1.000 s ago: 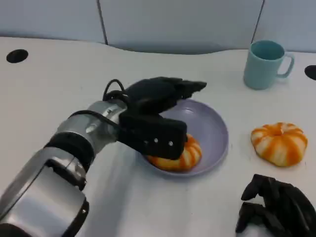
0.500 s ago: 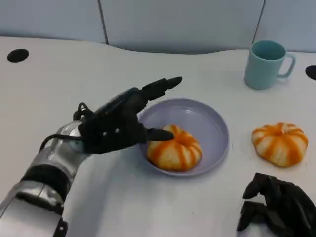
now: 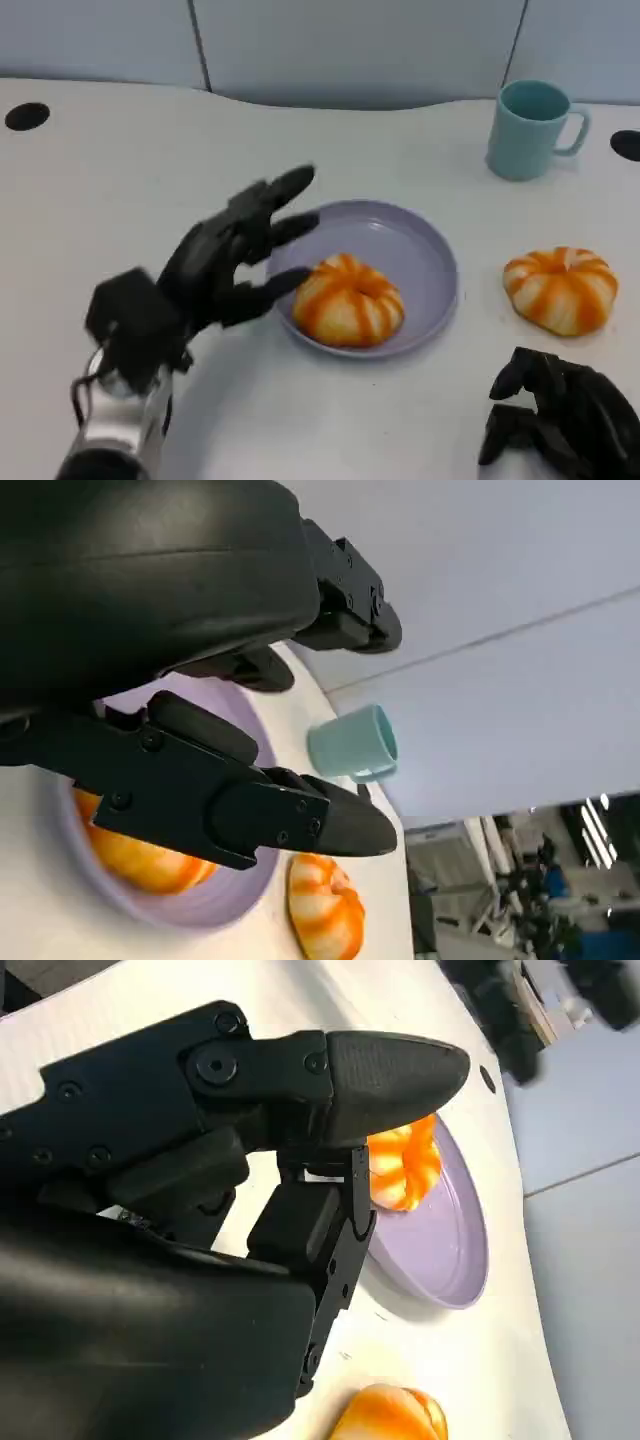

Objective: Grasp the bread from the table and place it into the plate.

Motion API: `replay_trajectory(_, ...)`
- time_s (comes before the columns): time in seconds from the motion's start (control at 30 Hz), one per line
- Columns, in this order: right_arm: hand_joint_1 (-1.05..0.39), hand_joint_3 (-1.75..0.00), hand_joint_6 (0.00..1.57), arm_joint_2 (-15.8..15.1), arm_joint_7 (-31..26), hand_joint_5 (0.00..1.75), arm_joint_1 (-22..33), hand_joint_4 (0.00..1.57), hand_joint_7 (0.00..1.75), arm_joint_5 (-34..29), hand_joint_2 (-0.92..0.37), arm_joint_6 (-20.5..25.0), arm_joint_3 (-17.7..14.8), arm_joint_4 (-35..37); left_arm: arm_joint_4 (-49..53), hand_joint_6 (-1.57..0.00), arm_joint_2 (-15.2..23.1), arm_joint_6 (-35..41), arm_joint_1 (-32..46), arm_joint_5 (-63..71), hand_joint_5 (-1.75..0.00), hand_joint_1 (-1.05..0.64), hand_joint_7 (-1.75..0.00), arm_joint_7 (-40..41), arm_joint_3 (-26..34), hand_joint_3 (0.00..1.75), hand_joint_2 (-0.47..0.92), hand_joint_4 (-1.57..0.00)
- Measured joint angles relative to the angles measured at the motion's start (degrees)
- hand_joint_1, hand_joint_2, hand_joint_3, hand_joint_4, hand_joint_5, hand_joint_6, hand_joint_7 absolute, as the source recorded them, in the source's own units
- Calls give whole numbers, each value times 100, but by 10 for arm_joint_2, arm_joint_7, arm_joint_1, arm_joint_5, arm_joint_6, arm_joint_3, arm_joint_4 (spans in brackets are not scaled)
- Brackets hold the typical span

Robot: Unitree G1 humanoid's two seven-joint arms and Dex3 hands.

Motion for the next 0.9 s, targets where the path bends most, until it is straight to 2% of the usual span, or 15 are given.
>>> replay_trajectory(0.23, -42, -46, 114, -1, 7, 109, -5, 122, 101, 1, -92, -5, 0, 11, -127, -68, -27, 150, 73, -147, -85, -57, -16, -91, 50, 18, 92, -56)
replay_trajectory(0.4, -42, -44, 114, -1, 6, 109, -7, 123, 101, 0, -92, -5, 1, 11, -244, -77, -47, 278, 133, -203, -93, -48, -21, -85, 62, 24, 92, -64)
replay_trajectory(0.43, -42, -44, 115, -1, 4, 109, -8, 123, 101, 0, -92, -5, 1, 11, -267, -78, -53, 300, 147, -208, -105, -46, -25, -72, 64, 27, 92, -61)
replay_trajectory(0.5, -42, -44, 115, -1, 2, 109, -8, 123, 101, -1, -92, -5, 1, 11, -303, -79, -61, 332, 174, -214, -113, -45, -29, -48, 68, 28, 92, -59)
replay_trajectory(0.53, -43, -44, 115, 0, 1, 109, -8, 124, 101, -2, -92, -5, 1, 11, -317, -77, -64, 343, 185, -214, -119, -43, -43, -40, 69, 27, 92, -60)
replay_trajectory(0.6, -43, -44, 115, 0, -3, 109, -8, 124, 101, -3, -92, -5, 2, 11, -342, -74, -68, 369, 204, -217, -122, -41, -54, -20, 74, 26, 92, -60)
replay_trajectory(0.67, -43, -44, 115, 1, -6, 109, -8, 124, 101, -5, -92, -5, 3, 11, -361, -68, -69, 387, 218, -219, -128, -40, -74, -4, 77, 27, 92, -64)
replay_trajectory(0.9, -43, -46, 115, 1, -3, 109, -8, 124, 101, -4, -92, -5, 4, 11, -414, -63, -73, 425, 269, -199, -139, -36, -95, 54, 77, 26, 92, -63)
